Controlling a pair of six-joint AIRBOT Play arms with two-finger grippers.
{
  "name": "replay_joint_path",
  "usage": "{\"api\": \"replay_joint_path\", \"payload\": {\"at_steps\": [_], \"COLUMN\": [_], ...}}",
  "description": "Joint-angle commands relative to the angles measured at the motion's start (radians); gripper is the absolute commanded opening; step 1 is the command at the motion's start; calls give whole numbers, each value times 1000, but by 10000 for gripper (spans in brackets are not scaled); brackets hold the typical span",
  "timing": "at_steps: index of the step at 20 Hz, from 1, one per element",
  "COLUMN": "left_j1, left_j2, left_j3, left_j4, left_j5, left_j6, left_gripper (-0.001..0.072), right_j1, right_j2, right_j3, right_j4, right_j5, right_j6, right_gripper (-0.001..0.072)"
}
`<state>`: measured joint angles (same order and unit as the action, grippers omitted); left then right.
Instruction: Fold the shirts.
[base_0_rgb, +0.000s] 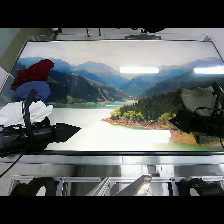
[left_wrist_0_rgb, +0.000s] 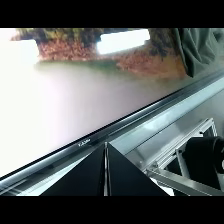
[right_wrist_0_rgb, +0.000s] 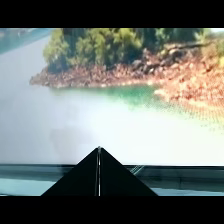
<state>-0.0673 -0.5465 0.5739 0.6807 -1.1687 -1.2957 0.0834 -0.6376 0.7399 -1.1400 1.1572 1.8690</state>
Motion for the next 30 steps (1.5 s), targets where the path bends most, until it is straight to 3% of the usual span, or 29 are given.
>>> {"api": "replay_joint_path", "payload": {"at_steps": [1, 4, 5, 6, 9, 10, 11, 15, 21, 30], "left_j1": [-1, -1, -1, -1, 0, 0, 6, 156, 463, 481], "left_j2": [1, 1, 0, -10, -107, -154, -207, -460, -872, -1614], "left_j3": [0, 3, 16, 44, 209, 276, 349, 645, 912, 1388], "left_j4": [3, 10, 14, 37, 173, 246, 327, 565, 603, 610], "left_j5": [6, 53, 72, 90, 99, 99, 97, 113, 410, 529], "left_j6": [0, 0, 0, 0, -1, -1, -28, -50, -47, -23], "left_gripper": [6, 37, 260, 341, 344, 424, 720, 720, 720, 720], "right_j1": [1, 1, 1, 1, 1, 1, 1, 1, 1, 1], "right_j2": [1, 1, 1, 1, 1, 1, 1, 1, 1, 2], "right_j3": [0, 0, 0, 0, 0, 0, 0, 0, 0, 0], "right_j4": [0, 0, 0, 0, 0, 0, 0, 0, 0, 0], "right_j5": [2, 2, 2, 2, 2, 2, 2, 2, 2, 2], "right_j6": [1, 1, 1, 1, 1, 1, 1, 1, 1, 1], "right_gripper": [20, 19, 19, 20, 19, 19, 20, 19, 20, 19]}}
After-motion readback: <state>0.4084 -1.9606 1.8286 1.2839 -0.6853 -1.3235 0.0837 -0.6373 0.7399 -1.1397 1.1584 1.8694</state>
